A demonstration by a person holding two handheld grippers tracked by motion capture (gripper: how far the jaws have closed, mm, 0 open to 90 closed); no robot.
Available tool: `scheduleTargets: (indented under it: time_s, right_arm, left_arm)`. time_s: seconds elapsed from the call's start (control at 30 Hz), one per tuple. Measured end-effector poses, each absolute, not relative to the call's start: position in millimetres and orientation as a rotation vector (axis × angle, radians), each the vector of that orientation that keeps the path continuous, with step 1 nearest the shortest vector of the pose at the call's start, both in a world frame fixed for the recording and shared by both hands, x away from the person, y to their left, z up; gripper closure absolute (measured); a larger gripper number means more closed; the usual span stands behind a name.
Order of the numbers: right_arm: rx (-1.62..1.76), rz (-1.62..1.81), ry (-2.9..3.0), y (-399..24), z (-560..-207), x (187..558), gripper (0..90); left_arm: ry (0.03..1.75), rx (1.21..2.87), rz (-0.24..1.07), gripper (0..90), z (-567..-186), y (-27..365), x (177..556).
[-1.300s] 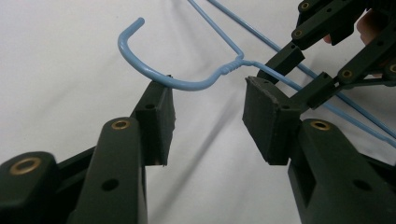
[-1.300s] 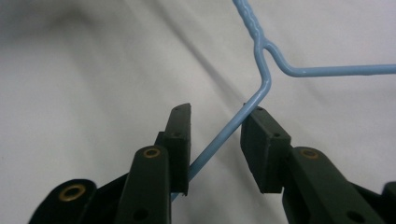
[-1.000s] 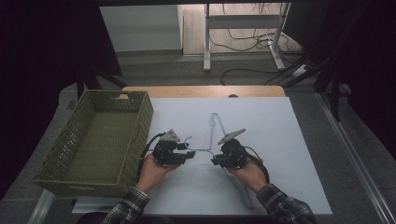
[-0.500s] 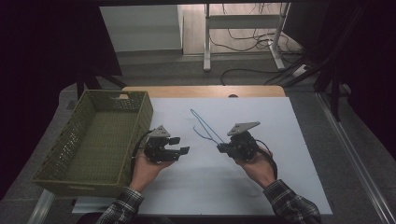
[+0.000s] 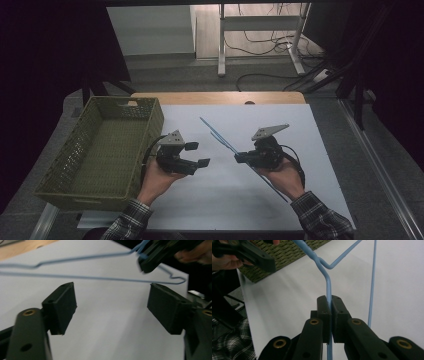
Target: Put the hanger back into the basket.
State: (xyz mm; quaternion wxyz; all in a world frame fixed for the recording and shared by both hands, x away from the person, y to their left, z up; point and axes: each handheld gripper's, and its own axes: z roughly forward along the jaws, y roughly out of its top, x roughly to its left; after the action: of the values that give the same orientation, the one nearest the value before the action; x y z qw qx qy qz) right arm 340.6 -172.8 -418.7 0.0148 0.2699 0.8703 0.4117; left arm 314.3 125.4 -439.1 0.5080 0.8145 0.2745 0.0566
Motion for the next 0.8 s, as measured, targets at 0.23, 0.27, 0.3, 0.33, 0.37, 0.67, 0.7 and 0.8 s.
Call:
scheduleTargets:
  time_s: [0.23, 0.27, 0.3, 0.33, 0.37, 0.67, 0.7, 0.8]
  right_arm:
    - [0.835, 1.275, 2.759, -164.3, -424.8, 339.6, 87.0]
    - [0.830, 1.280, 2.764, -163.2, -425.7, 339.6, 87.0]
    - [0.828, 1.280, 2.769, -162.3, -426.3, 339.6, 86.9]
    - [0.828, 1.280, 2.769, -162.3, -426.3, 339.6, 86.9]
    - [0.831, 1.277, 2.775, -161.4, -426.6, 339.4, 86.9]
    - [0.832, 1.263, 2.800, -157.6, -431.2, 340.0, 86.6]
    - [0.819, 1.236, 2.802, -156.5, -432.3, 339.7, 86.3]
    - [0.784, 1.193, 2.763, -156.1, -428.8, 336.6, 81.3]
  left_arm:
    - [0.563, 1.954, 0.200, 44.3, -420.8, 95.1, 305.0]
    - [0.566, 1.961, 0.217, 47.0, -420.0, 91.5, 305.3]
    - [0.566, 1.961, 0.217, 49.8, -420.0, 91.5, 305.3]
    - [0.563, 1.968, 0.223, 49.8, -419.8, 88.6, 306.1]
    - [0.565, 1.974, 0.241, 53.3, -420.0, 85.6, 307.1]
    - [0.556, 2.033, 0.356, 85.1, -424.2, 71.7, 305.3]
    - [0.574, 2.040, 0.354, 85.3, -424.5, 70.4, 305.2]
    - [0.615, 2.032, 0.338, 85.9, -423.3, 69.3, 305.4]
